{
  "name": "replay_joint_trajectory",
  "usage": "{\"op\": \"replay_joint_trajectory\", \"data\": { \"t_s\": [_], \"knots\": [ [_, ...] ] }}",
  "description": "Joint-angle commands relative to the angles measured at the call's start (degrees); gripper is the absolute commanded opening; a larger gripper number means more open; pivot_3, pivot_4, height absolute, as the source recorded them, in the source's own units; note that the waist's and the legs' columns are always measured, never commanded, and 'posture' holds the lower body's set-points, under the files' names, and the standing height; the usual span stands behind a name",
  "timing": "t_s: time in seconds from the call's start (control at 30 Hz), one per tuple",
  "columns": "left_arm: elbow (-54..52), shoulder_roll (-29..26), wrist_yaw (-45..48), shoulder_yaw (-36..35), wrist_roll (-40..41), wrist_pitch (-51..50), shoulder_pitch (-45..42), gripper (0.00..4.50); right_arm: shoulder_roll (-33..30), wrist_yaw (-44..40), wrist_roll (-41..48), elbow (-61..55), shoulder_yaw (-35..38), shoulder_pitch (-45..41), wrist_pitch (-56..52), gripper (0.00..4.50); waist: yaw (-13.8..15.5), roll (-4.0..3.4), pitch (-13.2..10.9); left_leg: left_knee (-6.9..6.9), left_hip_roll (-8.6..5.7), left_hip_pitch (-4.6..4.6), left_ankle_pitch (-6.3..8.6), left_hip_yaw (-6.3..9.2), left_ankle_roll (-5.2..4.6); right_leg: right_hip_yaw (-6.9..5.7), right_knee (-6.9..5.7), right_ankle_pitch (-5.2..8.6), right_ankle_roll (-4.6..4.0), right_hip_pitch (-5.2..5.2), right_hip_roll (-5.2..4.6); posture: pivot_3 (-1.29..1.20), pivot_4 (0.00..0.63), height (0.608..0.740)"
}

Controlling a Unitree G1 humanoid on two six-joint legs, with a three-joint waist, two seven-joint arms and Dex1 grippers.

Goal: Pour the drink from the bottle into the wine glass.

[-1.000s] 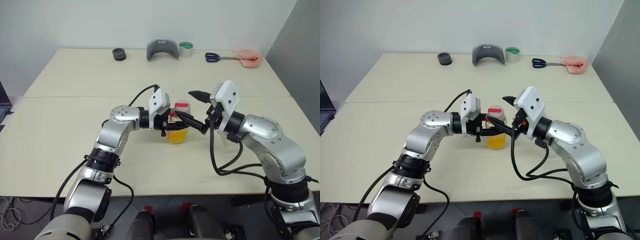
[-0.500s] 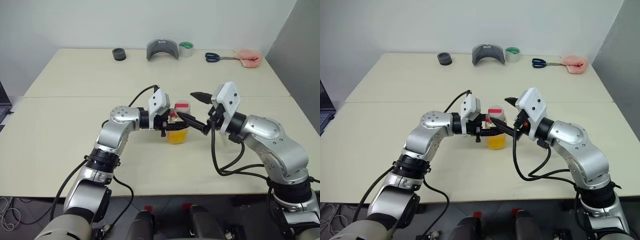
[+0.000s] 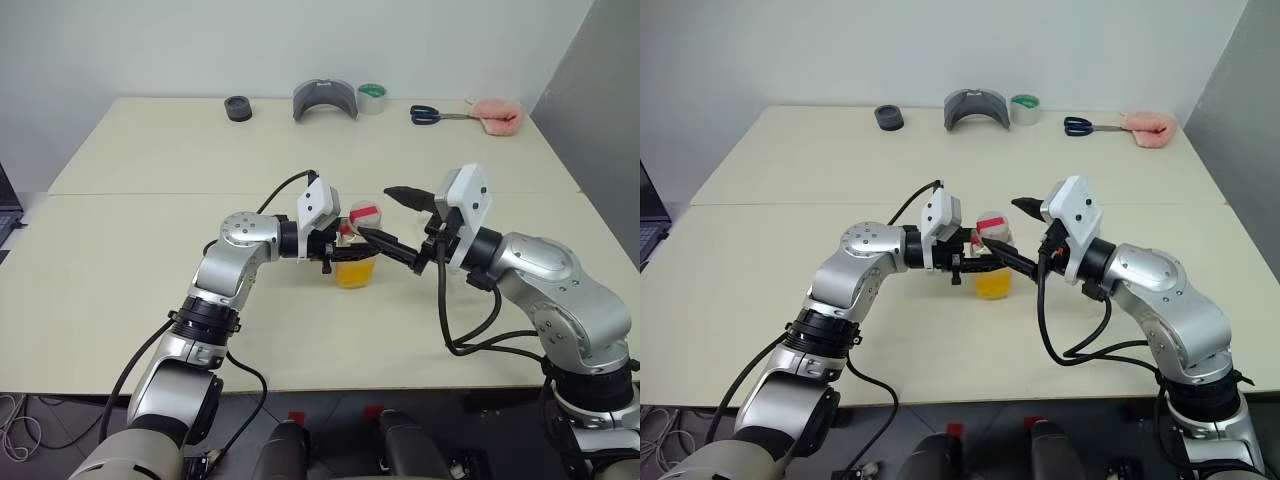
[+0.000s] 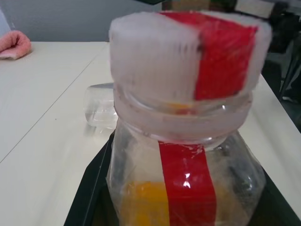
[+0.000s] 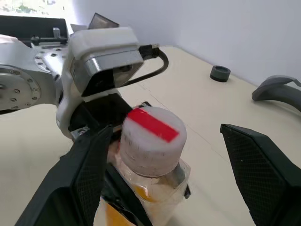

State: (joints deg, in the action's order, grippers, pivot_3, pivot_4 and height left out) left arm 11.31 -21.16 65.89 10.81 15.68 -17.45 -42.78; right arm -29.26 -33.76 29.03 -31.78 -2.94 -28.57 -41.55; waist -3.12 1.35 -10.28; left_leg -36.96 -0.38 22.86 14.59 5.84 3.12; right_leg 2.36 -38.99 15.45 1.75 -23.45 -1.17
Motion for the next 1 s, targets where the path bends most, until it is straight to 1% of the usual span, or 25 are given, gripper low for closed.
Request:
{"op": "replay_joint_trajectory", "data": {
  "t_s": [0.03, 0.37, 0.8, 0.83, 0.87, 0.93, 1.0],
  "knots": [
    [-2.7, -0.2, 0.3, -0.8, 1.2, 0.6, -0.1, 1.80, -0.2, -0.3, 2.4, -2.3, 1.7, -0.6, -0.9, 3.91, 0.0, 0.00, 0.0, 0.00, 0.00, 0.00, 0.00, 0.00, 0.00, 0.00, 0.00, 0.00, 0.00, 0.00, 0.00, 0.00, 0.150, 0.740],
    [-3.2, -0.4, 0.4, -0.8, 1.2, 0.6, 0.2, 1.80, 1.3, 1.3, 2.9, 0.4, 0.9, -3.2, -3.1, 3.91, 0.0, 0.00, 0.0, 0.00, 0.00, 0.00, 0.00, 0.02, 0.00, -0.02, 0.00, 0.00, 0.00, 0.00, 0.00, 0.00, 0.150, 0.740],
    [-3.2, -0.2, 0.1, -0.7, 1.1, 0.7, 0.3, 1.80, 2.2, 1.0, 1.4, 2.8, -0.8, -4.3, -2.0, 3.91, 0.0, 0.00, 0.0, 0.00, 0.00, 0.00, 0.00, 0.01, 0.00, -0.01, 0.00, 0.00, 0.00, 0.00, 0.00, 0.00, 0.150, 0.740],
    [-3.1, -0.2, 0.1, -0.7, 1.1, 0.7, 0.3, 1.80, 2.2, 1.0, 1.3, 2.9, -0.8, -4.3, -1.9, 3.54, 0.0, 0.00, 0.0, 0.00, 0.00, 0.00, 0.00, 0.01, 0.00, -0.01, 0.00, 0.00, 0.00, 0.00, 0.00, 0.00, 0.150, 0.740],
    [-3.1, -0.2, 0.1, -0.7, 1.1, 0.7, 0.3, 1.80, 2.2, 1.0, 1.2, 2.9, -0.9, -4.4, -1.8, 3.34, 0.0, 0.00, 0.0, 0.00, 0.00, 0.00, 0.00, 0.01, 0.00, -0.01, 0.00, 0.00, 0.00, 0.00, 0.00, 0.00, 0.150, 0.740],
    [-3.0, -0.2, 0.1, -0.8, 1.1, 0.8, 0.2, 1.80, 2.2, 1.0, 1.0, 3.1, -1.1, -4.5, -1.8, 2.71, 0.0, 0.00, 0.0, 0.00, 0.00, 0.00, 0.00, 0.01, 0.00, -0.01, 0.00, 0.00, 0.00, 0.00, 0.00, 0.00, 0.150, 0.740],
    [-3.0, -0.1, 0.0, -0.7, 1.1, 0.7, 0.1, 1.80, 2.0, 0.9, 0.7, 3.1, -1.3, -4.4, -1.6, 1.95, 0.0, 0.00, 0.0, 0.00, 0.00, 0.00, 0.00, 0.01, 0.00, -0.01, 0.00, 0.00, 0.00, 0.00, 0.00, 0.00, 0.150, 0.740]
  ]
}}
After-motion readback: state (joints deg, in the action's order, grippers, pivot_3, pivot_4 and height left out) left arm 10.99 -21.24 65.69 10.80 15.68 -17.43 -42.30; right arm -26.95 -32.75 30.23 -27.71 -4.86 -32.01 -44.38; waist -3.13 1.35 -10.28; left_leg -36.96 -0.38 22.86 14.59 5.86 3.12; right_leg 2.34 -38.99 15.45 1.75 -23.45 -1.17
